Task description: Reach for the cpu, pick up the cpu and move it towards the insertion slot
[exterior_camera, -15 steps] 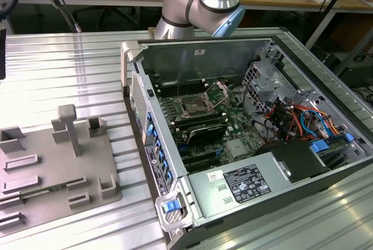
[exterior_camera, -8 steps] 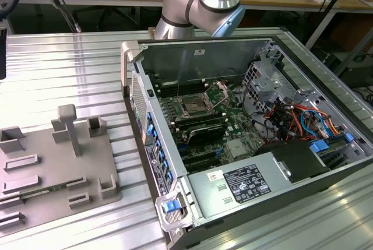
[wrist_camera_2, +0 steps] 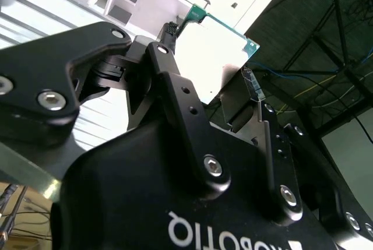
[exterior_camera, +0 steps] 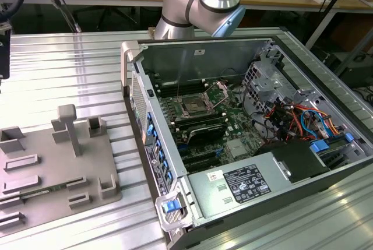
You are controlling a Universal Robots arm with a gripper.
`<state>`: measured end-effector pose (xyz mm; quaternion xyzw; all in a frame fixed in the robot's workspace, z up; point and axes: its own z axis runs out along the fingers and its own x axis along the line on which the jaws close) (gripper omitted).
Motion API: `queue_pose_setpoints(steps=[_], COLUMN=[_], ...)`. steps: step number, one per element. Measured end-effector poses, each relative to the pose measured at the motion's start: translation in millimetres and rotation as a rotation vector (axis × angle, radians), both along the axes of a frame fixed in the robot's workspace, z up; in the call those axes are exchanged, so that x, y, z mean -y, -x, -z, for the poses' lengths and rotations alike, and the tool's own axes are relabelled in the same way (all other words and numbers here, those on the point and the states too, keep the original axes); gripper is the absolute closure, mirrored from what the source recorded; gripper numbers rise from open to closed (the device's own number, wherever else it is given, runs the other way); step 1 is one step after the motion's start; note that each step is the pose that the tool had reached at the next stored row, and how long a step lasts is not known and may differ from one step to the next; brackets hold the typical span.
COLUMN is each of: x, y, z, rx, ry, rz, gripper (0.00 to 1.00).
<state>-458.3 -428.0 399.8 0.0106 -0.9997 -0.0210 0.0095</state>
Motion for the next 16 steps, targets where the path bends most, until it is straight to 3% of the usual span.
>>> queue_pose_setpoints(steps=[16], x=[0.0], y=[-17.3], z=[0.1], rx=[0.0000], ry=[0.0000], rz=[0.000], gripper=[0.45])
